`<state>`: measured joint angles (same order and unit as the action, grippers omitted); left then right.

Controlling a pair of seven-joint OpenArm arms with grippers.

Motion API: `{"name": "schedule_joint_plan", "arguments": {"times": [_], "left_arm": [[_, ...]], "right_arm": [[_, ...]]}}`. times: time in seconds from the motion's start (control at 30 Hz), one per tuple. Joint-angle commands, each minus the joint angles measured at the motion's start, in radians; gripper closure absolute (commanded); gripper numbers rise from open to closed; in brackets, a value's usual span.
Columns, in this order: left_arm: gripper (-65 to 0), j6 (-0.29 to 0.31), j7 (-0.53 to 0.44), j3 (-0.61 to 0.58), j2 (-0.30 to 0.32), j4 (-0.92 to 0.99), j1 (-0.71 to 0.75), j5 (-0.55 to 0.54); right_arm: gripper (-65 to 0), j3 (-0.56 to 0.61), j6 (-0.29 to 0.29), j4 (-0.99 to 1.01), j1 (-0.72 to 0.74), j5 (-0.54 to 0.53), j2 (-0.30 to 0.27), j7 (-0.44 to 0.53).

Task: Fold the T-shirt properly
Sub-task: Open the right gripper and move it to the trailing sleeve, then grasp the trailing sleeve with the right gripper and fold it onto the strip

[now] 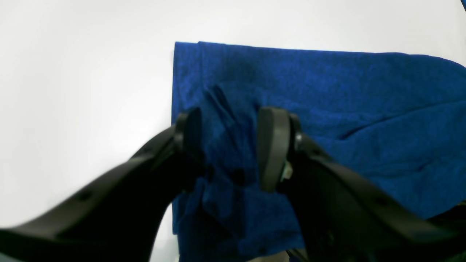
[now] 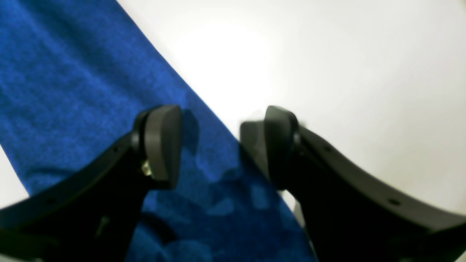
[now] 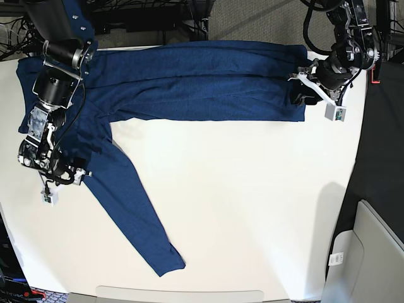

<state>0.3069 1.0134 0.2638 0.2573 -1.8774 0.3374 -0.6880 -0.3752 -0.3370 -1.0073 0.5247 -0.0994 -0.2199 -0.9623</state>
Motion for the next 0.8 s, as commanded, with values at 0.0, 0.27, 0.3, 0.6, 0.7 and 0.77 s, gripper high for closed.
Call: {"name": "schedule_joint_plan", "arguments": {"times": [0.0, 0.27, 0.3, 0.6, 0.7, 0.77], "left_arm": [[-24.8, 0.002, -0.014, 0.007, 0.009, -0.020, -0.004, -0.009], [-24.8, 0.002, -0.014, 0.005, 0.009, -0.020, -0.005, -0.009], [-24.8, 0.002, -0.014, 0.005, 0.009, -0.020, -0.005, -0.009], [-24.8, 0.002, -0.017, 0.005, 0.007, -0.020, -0.007, -0.009], [-24.8, 0.002, -0.017, 0.005, 0.007, -0.020, -0.007, -0.009], [-24.8, 0.002, -0.018, 0.005, 0.007, -0.020, -0.007, -0.009]], "right_arm": [[-33.5, 0.015, -0.003, 0.009, 0.028, -0.001, -0.009, -0.007], [-33.3, 0.071, -0.035, 0.021, -0.008, -0.010, -0.009, -0.077], [-33.3, 0.071, -0.064, 0.009, -0.010, -0.010, -0.006, -0.094], [-16.6, 0.069, -0.210, -0.049, -0.011, -0.010, -0.002, -0.175], [-3.3, 0.069, -0.210, -0.049, -0.016, -0.027, -0.005, -0.175], [0.0, 0.069, -0.210, -0.049, -0.030, -0.059, -0.011, -0.177]]}}
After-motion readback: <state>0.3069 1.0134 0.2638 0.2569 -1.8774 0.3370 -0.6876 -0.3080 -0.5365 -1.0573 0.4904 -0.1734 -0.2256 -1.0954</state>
